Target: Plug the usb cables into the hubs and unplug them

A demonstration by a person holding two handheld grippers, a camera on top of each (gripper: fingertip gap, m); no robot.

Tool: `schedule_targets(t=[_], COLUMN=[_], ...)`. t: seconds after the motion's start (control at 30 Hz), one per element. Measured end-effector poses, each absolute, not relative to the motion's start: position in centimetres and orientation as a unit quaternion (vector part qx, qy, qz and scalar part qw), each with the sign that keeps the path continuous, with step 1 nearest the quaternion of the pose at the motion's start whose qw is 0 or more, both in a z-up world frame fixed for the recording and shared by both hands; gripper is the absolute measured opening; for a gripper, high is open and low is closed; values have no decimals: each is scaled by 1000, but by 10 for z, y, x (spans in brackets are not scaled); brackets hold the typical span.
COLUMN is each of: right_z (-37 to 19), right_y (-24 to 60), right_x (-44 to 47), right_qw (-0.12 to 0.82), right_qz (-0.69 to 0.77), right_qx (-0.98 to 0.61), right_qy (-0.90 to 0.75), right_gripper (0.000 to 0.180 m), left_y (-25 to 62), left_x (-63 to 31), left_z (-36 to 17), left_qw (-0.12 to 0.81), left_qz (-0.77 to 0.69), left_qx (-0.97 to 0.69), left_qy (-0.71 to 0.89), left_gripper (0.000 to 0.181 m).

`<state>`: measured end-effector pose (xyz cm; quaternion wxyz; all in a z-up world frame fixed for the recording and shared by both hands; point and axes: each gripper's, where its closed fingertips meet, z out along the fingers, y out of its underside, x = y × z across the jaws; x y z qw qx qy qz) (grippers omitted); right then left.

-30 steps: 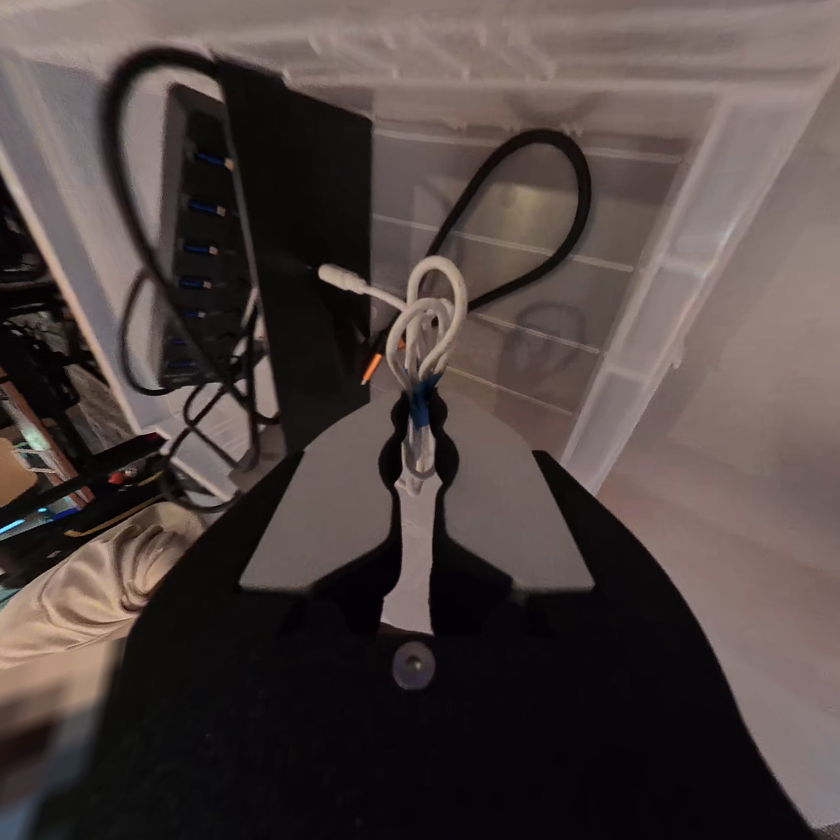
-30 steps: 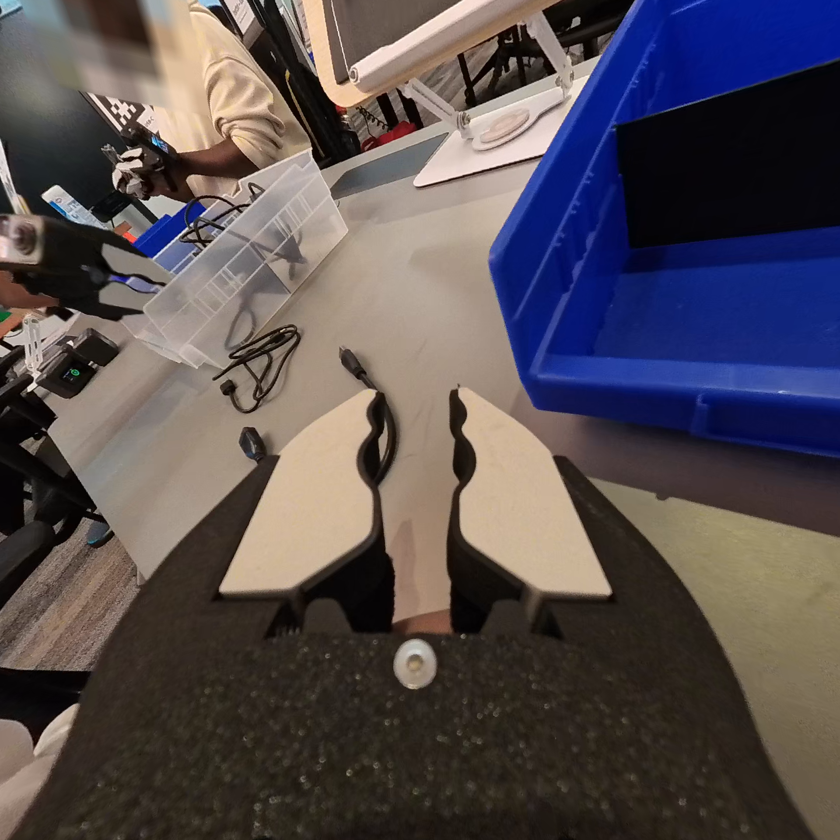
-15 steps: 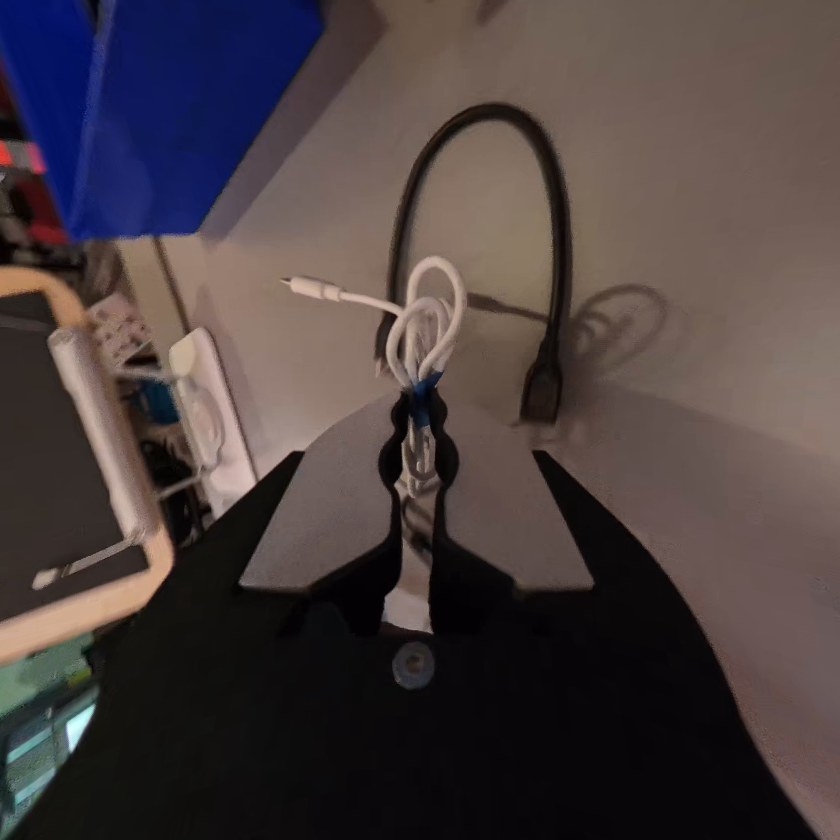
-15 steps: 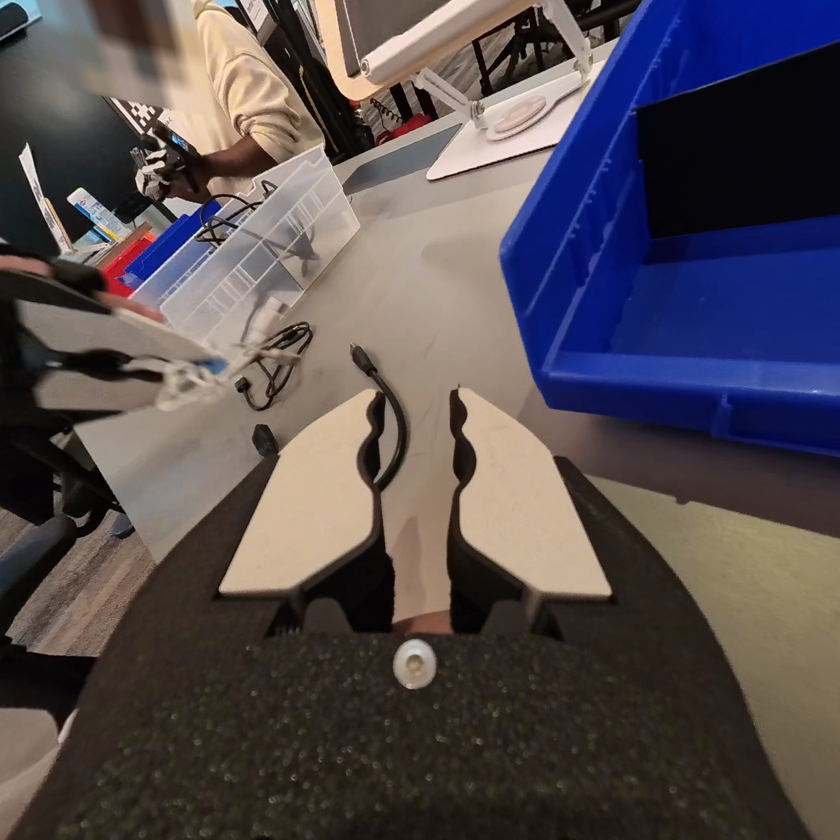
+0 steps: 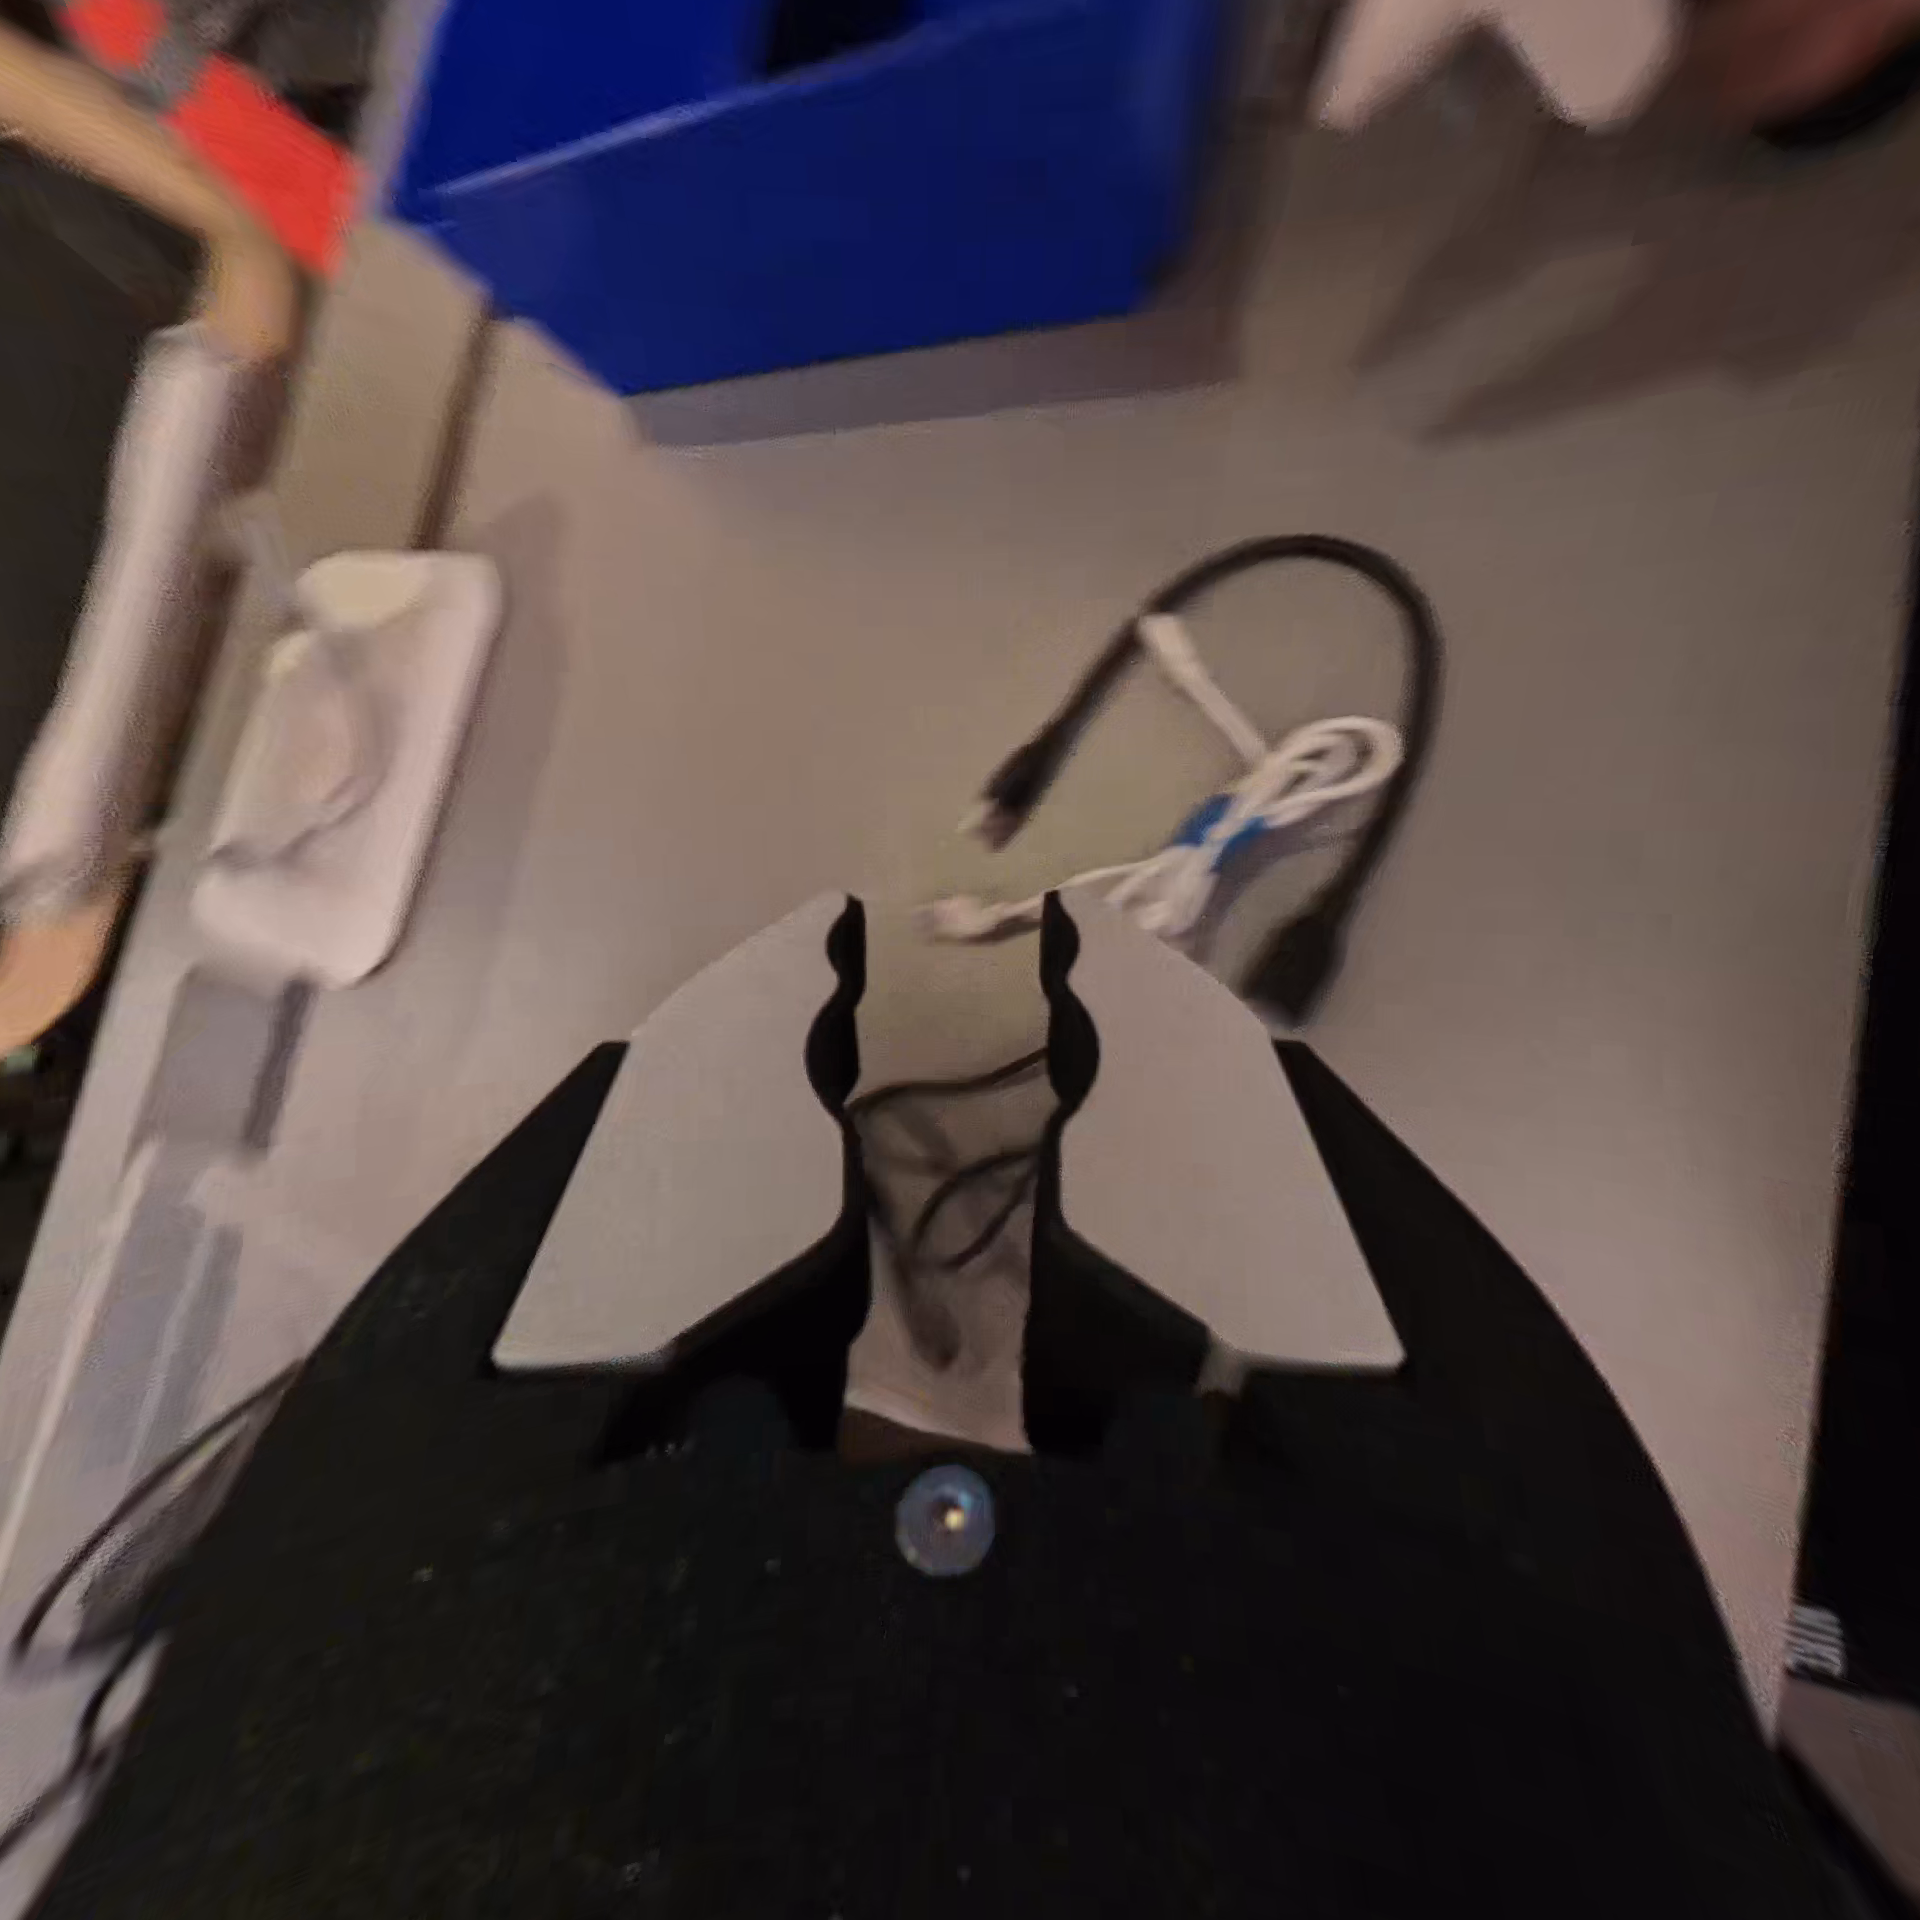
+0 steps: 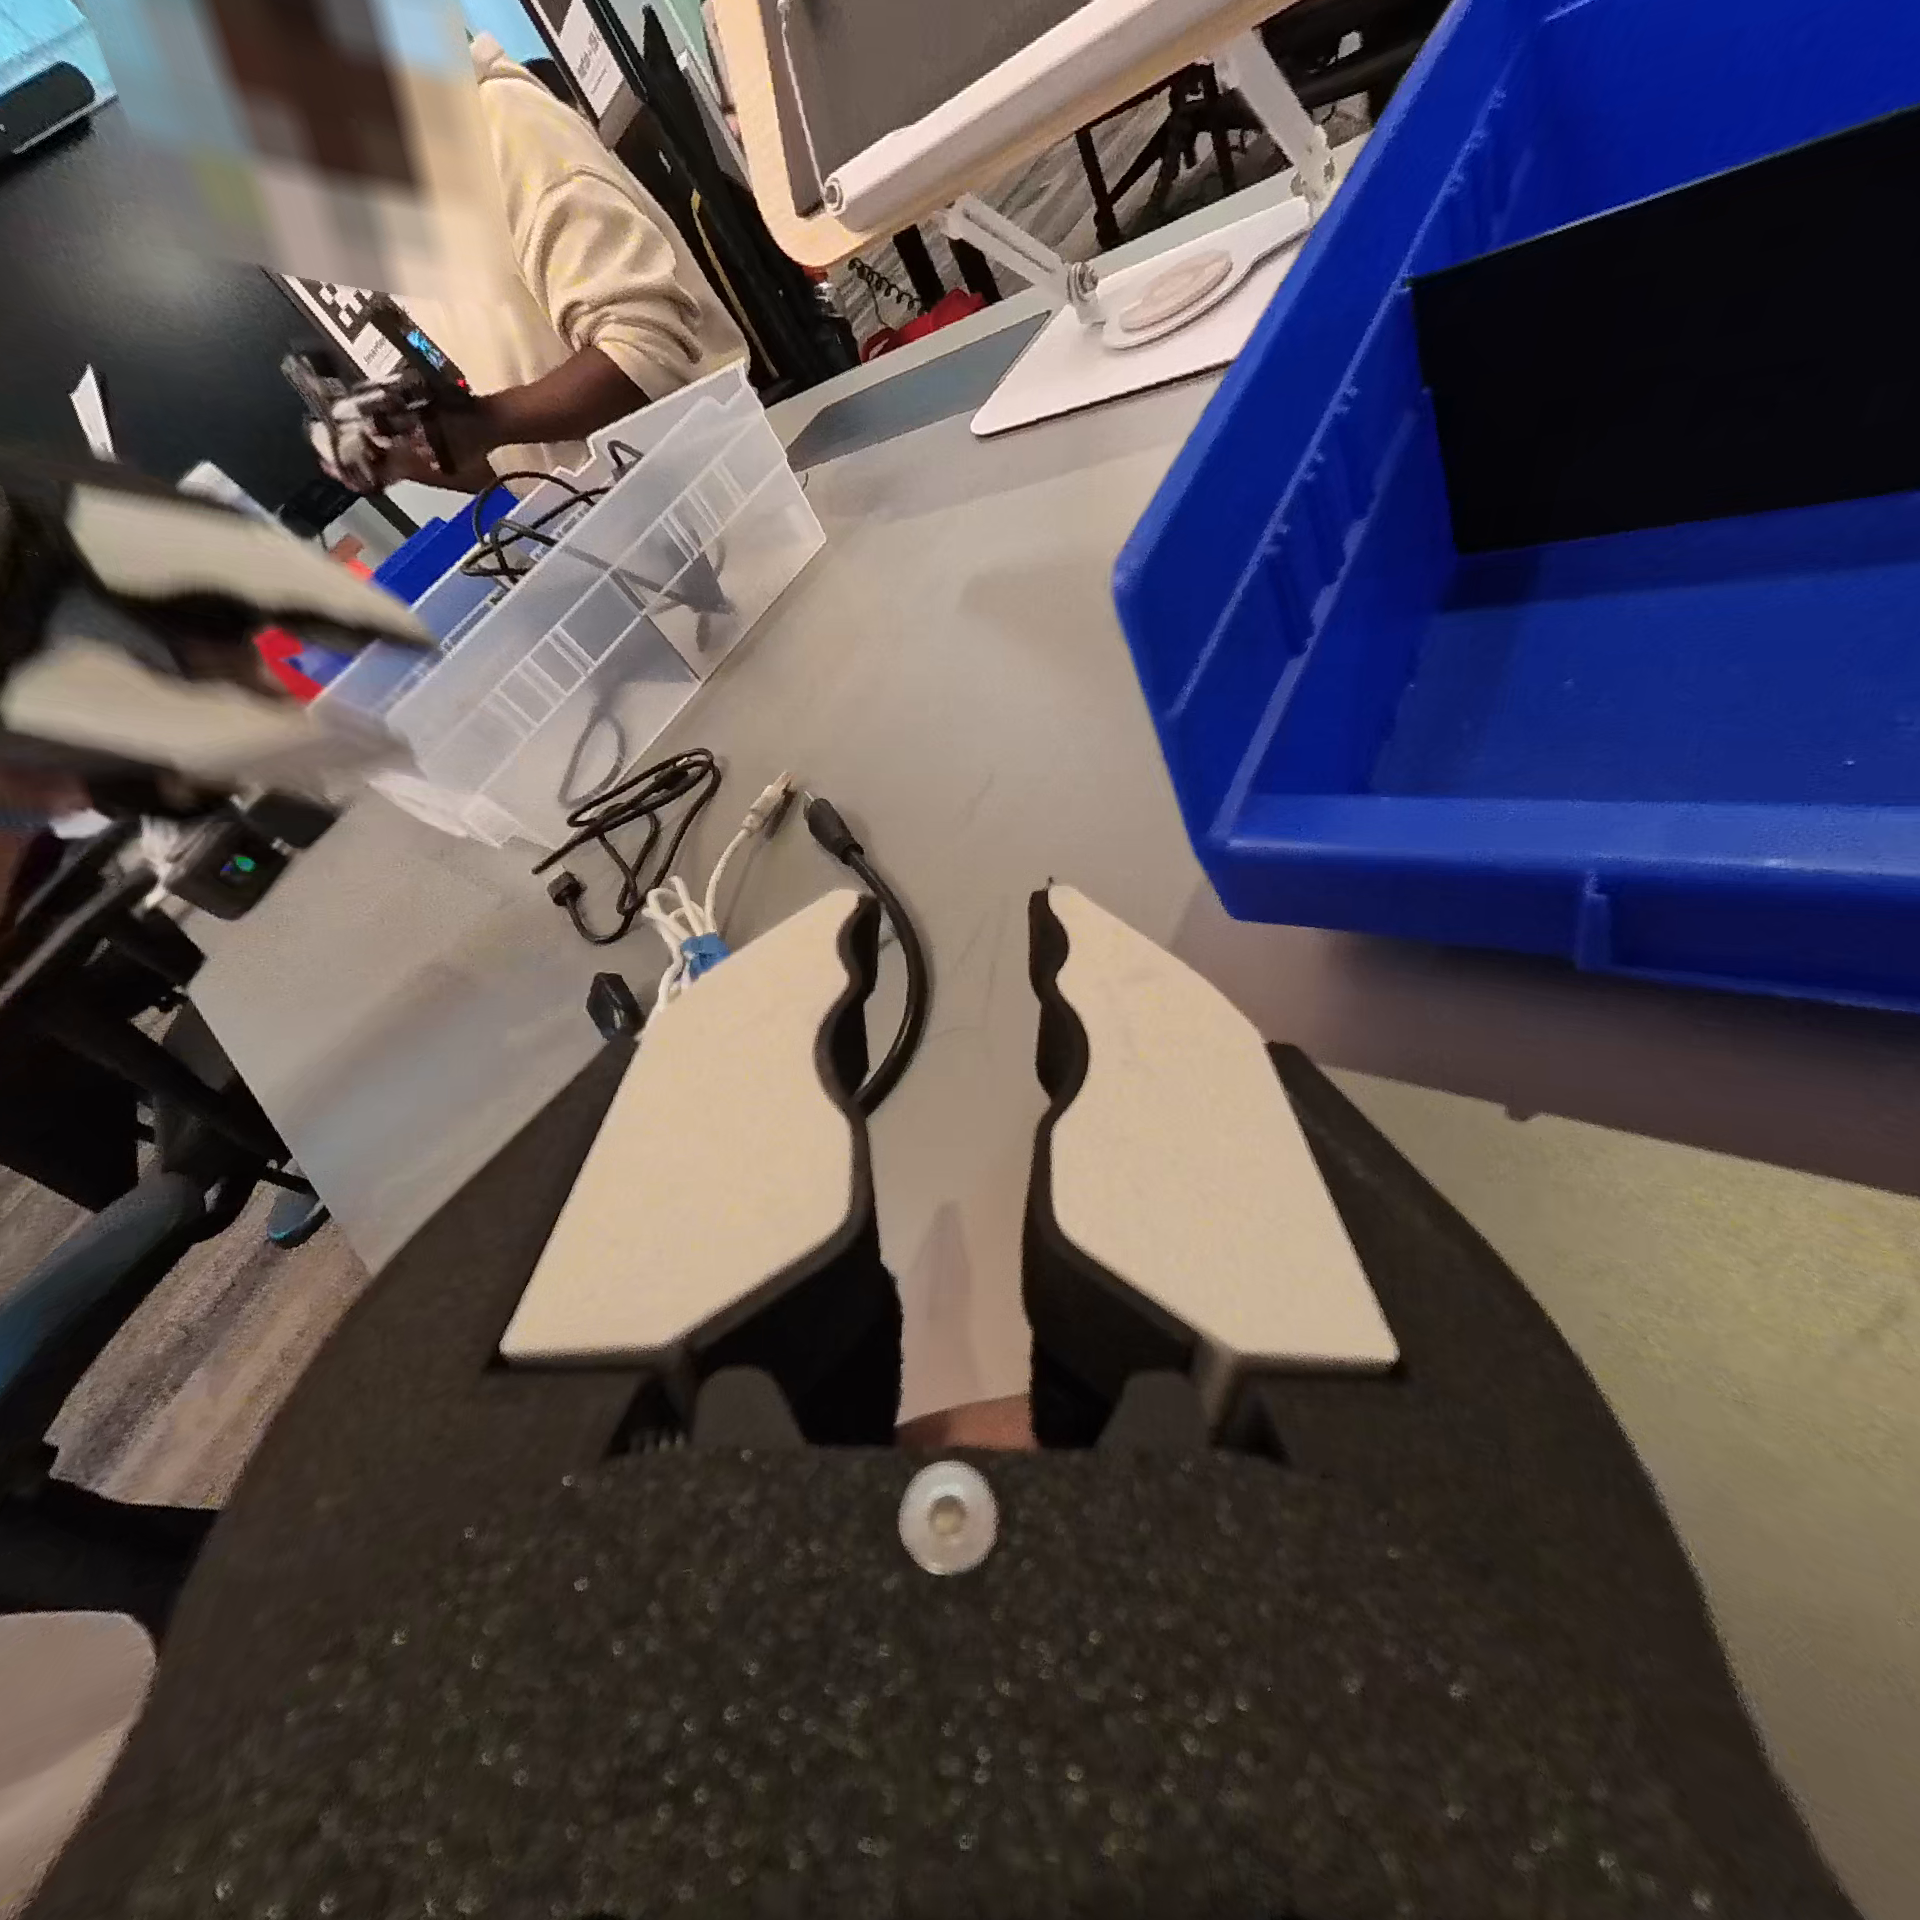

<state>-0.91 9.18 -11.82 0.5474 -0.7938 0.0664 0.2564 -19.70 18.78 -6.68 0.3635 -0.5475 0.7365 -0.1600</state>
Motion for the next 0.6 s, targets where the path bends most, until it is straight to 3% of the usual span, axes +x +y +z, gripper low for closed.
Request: schedule_targets(t=[0.1,0.2,0.37,0.6], right_z=[-116,-113,-114,-99], right_y=[93,94,96,97], right_x=[-18,-31,-48,-64], right_qw=[551,555,547,568], right_qz=[260,268,284,289], right_qx=[-791,-788,-787,-769], right_qy=[44,18,-6,-46], right_gripper=[28,29,28,29], left_y=[262,333,426,470], left_x=[-246,-282,-304,-314], left_z=[-26,-25,-79,-141], left_qw=[386,349,215,55], left_qz=[-162,-134,-23,56], left_qx=[-598,-607,-586,-548], left_qy=[683,702,781,833], left_gripper=[34,32,38,49])
